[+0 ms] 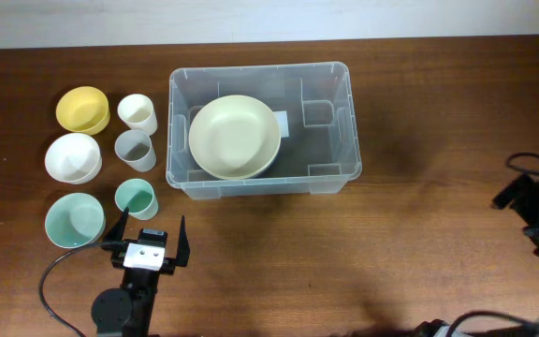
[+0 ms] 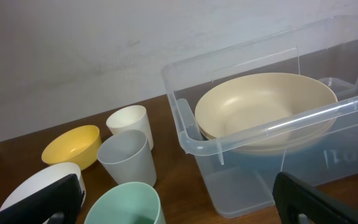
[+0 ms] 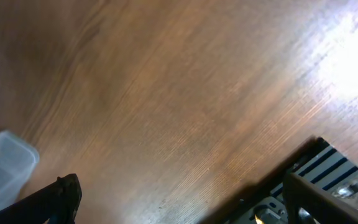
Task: Pack container
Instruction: 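Move the left gripper to the mint-green bowl's rim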
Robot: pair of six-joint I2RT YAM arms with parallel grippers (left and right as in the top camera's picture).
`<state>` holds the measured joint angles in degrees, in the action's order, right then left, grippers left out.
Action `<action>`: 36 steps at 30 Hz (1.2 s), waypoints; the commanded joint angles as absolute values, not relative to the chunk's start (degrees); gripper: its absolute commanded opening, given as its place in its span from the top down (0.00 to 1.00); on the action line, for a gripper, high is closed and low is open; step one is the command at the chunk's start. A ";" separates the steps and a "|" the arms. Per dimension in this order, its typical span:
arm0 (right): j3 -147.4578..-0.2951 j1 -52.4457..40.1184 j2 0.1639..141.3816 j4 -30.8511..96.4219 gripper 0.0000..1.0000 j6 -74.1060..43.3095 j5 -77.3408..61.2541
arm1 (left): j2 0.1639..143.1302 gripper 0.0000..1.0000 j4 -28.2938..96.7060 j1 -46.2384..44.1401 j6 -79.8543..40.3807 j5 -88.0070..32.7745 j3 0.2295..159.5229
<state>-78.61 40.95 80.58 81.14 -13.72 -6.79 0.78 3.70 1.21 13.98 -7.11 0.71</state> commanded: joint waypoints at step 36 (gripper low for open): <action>-76.51 42.41 81.49 77.52 0.01 -15.46 -8.40 | 16.53 0.00 15.46 1.56 15.33 -15.22 23.03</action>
